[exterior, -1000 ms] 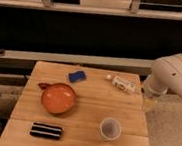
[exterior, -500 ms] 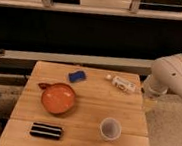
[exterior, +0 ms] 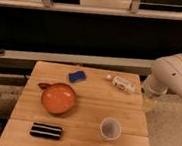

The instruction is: Place the ceramic cup in the ceramic bowl

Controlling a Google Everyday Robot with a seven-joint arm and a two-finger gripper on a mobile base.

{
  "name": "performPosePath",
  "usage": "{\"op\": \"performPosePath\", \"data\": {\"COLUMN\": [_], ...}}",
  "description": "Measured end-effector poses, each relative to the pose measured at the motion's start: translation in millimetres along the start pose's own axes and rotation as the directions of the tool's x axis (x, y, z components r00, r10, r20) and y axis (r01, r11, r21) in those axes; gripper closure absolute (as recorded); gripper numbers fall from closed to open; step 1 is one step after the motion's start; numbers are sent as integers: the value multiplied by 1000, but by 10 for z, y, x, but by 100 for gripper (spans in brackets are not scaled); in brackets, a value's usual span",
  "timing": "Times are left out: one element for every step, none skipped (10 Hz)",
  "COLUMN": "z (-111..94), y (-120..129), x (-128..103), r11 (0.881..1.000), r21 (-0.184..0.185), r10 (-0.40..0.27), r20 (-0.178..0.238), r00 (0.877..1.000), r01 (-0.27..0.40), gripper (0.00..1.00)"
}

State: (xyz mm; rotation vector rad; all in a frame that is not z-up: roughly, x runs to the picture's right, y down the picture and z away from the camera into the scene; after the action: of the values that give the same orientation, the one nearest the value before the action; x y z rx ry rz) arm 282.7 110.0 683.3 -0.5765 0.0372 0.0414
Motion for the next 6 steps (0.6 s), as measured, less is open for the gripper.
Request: {"op": "performPosePath", "data": {"z": [29, 66, 84, 98, 111, 133], "y": [53, 149, 188, 206, 250, 309], "x": [-68, -208, -305, -368, -371, -374], "r11": [1000, 999, 999, 998, 997, 996], "r21": [1, 1, 1, 1, 0, -3], "r10": [-15, -34, -45, -56, -71, -84], "r20": [7, 18, 25, 30, 34, 43], "r00": [1000, 999, 999, 998, 997, 996], "r01": [15, 34, 45, 56, 71, 84], "gripper": [20, 20, 20, 20, 20, 20]}}
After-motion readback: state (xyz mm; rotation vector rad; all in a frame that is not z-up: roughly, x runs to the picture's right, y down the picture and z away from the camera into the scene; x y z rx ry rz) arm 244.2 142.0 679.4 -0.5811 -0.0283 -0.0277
